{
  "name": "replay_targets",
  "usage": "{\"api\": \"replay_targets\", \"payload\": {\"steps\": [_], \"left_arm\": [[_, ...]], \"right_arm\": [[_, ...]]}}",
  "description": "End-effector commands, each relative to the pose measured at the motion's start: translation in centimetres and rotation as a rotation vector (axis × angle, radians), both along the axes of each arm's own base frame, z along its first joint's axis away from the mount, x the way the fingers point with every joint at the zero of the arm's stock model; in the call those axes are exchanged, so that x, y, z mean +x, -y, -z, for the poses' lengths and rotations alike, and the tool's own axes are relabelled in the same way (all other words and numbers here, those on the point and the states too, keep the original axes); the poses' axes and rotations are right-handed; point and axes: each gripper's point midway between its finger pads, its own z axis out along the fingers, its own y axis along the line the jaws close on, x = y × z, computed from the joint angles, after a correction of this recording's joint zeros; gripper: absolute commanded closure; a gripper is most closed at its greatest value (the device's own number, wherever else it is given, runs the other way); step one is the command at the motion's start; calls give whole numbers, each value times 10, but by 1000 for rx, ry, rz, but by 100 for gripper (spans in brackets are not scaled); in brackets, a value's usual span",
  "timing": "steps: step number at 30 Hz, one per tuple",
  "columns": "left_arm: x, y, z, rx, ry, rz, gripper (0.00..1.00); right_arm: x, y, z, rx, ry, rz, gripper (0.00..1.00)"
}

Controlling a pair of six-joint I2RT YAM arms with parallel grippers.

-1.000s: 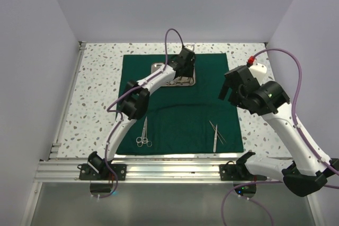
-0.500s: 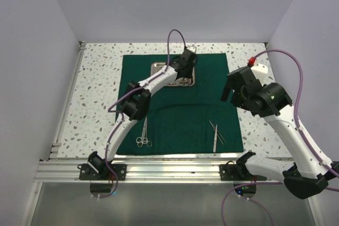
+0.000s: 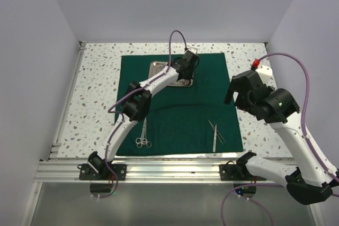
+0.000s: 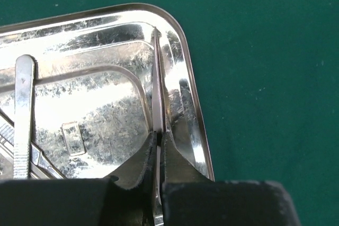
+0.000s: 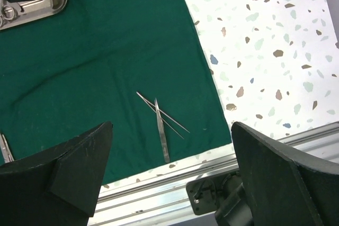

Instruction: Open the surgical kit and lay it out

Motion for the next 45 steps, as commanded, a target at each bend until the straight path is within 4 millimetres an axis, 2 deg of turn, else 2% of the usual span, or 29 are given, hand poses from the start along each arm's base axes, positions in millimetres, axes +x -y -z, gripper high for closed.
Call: {"api": "replay_targets", "payload": {"steps": [1,5,9,11,12,13,14,15,16,17,18,19,20,21,22,23,24,25,26,28,29,32,33,34,35,36,37,40,45], "left_arm": [[-52,-52,66,177,-261,-29,100],[-42,-31,22,62,-198,-19,100],[-27,-20,-43,-39,-102,-38,100],[-25,-16,-67,-91,-77,-61,100],[-26,-15,-86,-122,-61,-66,100],[-29,-12,-93,-158,-72,-82,100],[-45,-9,-120,-215,-73,-112,100],[-49,-12,-110,-212,-100,-133,100],[-57,-12,-111,-215,-108,-155,100],[-73,-4,-127,-238,-99,-149,100],[-87,-3,-116,-236,-135,-180,100],[-97,-1,-116,-232,-133,-196,100],[-119,14,-128,-248,-128,-176,100],[-136,16,-118,-252,-163,-217,100],[-148,20,-117,-258,-170,-235,100],[-173,36,-125,-287,-181,-212,100],[-189,43,-114,-313,-216,-252,100],[-202,49,-113,-328,-224,-266,100],[-228,65,-114,-350,-242,-244,100],[-253,78,-103,-392,-275,-308,100],[-278,91,-99,-397,-288,-294,100],[-312,116,-81,-411,-319,-297,100],[-318,125,-81,-414,-334,-294,100],[-323,129,-63,-379,-348,-296,100],[-330,140,-68,-387,-354,-281,100],[-336,139,-62,-359,-367,-287,100],[-339,141,-51,-338,-374,-289,92],[-347,145,-51,-340,-378,-282,74],[-339,134,-64,-341,-338,-293,66]], "right_arm": [[-13,9,2,-28,-31,-17,2],[-15,9,0,-21,-28,-31,1],[-15,6,-4,-9,-14,-52,2],[-15,6,-7,-8,-8,-65,2],[-14,5,-9,-4,-1,-66,2],[-14,5,-11,-5,3,-68,2],[-12,5,-19,4,24,-69,2],[-12,5,-19,2,22,-70,2],[-12,4,-22,9,31,-71,1],[-11,4,-24,13,36,-75,2],[-12,2,-25,18,35,-82,2],[-12,1,-28,27,41,-89,2],[-12,0,-30,34,46,-92,2],[-14,-1,-30,42,44,-100,2],[-16,-1,-31,46,45,-107,2],[-17,0,-33,51,48,-108,2],[-20,1,-33,50,45,-109,2],[-24,3,-36,58,57,-112,2],[-25,4,-38,62,64,-110,2],[-33,9,-44,69,76,-112,2],[-36,9,-46,76,80,-117,2],[-48,15,-49,77,79,-137,2],[-53,18,-47,66,70,-143,1],[-57,20,-46,63,66,-147,2],[-62,24,-45,60,66,-149,2],[-65,27,-45,55,68,-153,2],[-68,28,-44,51,65,-155,2],[-75,34,-41,38,61,-159,2],[-78,36,-38,33,51,-161,2]]}}
